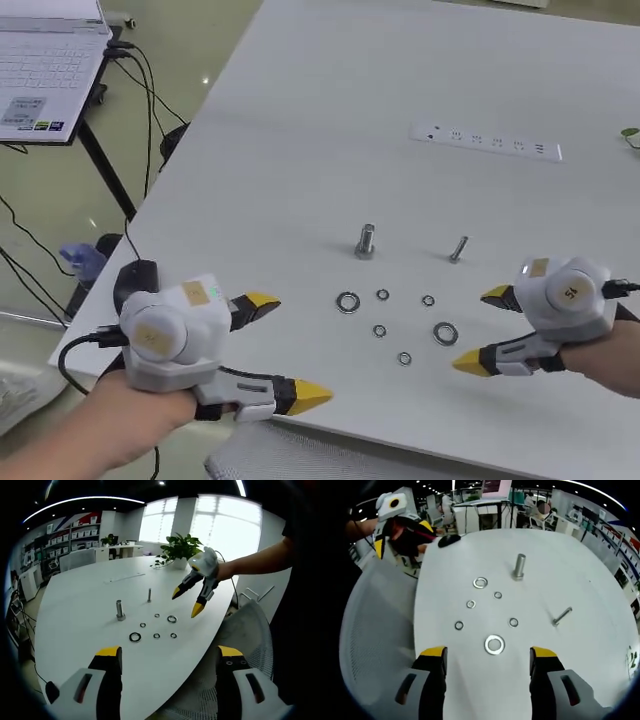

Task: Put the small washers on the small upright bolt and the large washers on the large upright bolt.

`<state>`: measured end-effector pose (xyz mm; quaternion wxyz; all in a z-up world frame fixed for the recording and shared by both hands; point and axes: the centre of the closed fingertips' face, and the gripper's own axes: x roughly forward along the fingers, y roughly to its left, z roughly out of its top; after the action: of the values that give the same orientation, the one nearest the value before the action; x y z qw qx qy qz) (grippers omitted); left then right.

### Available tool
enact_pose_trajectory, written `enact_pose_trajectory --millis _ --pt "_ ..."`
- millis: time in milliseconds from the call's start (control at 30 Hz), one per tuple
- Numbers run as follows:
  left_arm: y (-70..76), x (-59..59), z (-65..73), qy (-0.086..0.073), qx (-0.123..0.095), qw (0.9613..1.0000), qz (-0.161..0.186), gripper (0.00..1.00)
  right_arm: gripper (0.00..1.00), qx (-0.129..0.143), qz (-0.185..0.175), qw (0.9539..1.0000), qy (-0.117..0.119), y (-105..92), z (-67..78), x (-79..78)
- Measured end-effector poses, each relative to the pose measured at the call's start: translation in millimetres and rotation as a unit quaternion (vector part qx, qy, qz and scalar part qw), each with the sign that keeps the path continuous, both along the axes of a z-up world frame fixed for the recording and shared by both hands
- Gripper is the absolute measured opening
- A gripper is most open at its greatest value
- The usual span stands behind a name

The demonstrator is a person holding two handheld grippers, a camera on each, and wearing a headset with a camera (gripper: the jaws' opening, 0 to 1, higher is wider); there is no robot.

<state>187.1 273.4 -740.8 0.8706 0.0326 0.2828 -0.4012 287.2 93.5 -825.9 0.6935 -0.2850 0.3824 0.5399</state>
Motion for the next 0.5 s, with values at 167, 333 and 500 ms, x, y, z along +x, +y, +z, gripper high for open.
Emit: enact_pose_trajectory --millis 167,333,500 --pt "2.0 1.4 -0.4 -0.006 0.011 0.9999 -0.007 0.77 0.66 -0.017 0.016 0.9997 0.002 2.4 -4.9 6.4" --pt "3.9 3.0 0.1 -0.012 0.012 0.9998 -0.008 0.78 0.63 -0.030 0.033 0.9990 0.004 5.9 -10.3 8.4" --pt "3.5 3.5 -1.2 -0.014 0.015 0.9997 -0.013 0.78 0.60 -0.050 0.050 0.9975 0.008 6.8 -19.8 8.1"
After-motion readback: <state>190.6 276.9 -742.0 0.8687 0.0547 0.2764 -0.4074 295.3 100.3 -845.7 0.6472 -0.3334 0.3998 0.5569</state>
